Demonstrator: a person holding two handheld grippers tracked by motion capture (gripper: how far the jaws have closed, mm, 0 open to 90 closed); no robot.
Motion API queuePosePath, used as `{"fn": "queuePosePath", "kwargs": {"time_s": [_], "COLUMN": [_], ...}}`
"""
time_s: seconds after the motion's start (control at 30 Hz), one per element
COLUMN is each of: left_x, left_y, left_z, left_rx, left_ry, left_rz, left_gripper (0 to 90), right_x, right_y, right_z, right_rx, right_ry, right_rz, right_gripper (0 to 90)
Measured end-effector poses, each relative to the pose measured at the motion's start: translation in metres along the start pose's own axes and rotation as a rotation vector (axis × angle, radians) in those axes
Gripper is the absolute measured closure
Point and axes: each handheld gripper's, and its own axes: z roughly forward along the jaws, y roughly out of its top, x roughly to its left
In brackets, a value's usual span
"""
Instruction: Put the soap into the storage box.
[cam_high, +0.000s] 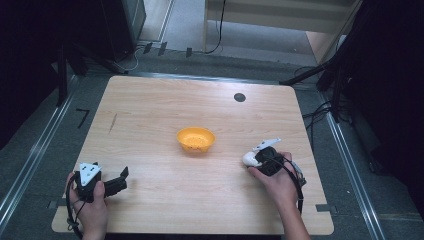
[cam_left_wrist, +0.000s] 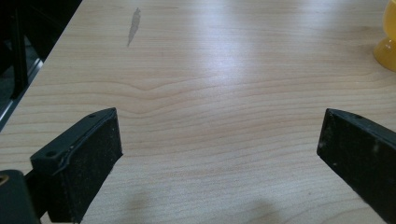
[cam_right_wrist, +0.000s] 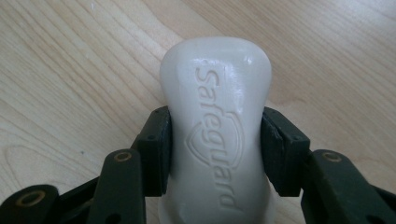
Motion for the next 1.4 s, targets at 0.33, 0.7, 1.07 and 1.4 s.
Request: {"fn": "queuePosePath", "kwargs": {"time_s": [0.33,0.7,1.07,1.4], "left_x": [0.000,0.001,0.001,0.001], "left_y": [0.000,0.000,0.000,0.000], "left_z": [0.000,0.000,0.000,0.000], "left_rx": [0.000,0.000,-0.001,0.000], "left_ry": [0.000,-0.003,-0.003,-0.004], "left_rz": [-0.002,-0.006,-0.007,-0.007], "left_gripper": [0.0,0.0,0.0,0.0], "right_x": [0.003,0.007,0.013,0.015], "right_y": [0.016,0.035,0.051,0.068], "right_z": [-0.010,-0.015,-0.018,-0.018], "right_rx": [0.000,-0.021,-0.024,-0.024], "right_ry": [-0.012,0.009,0.021,0.043], "right_rz": [-0.073,-0.170,-0.230,-0.281], "right_gripper": [50.4,50.4,50.4,50.4]}}
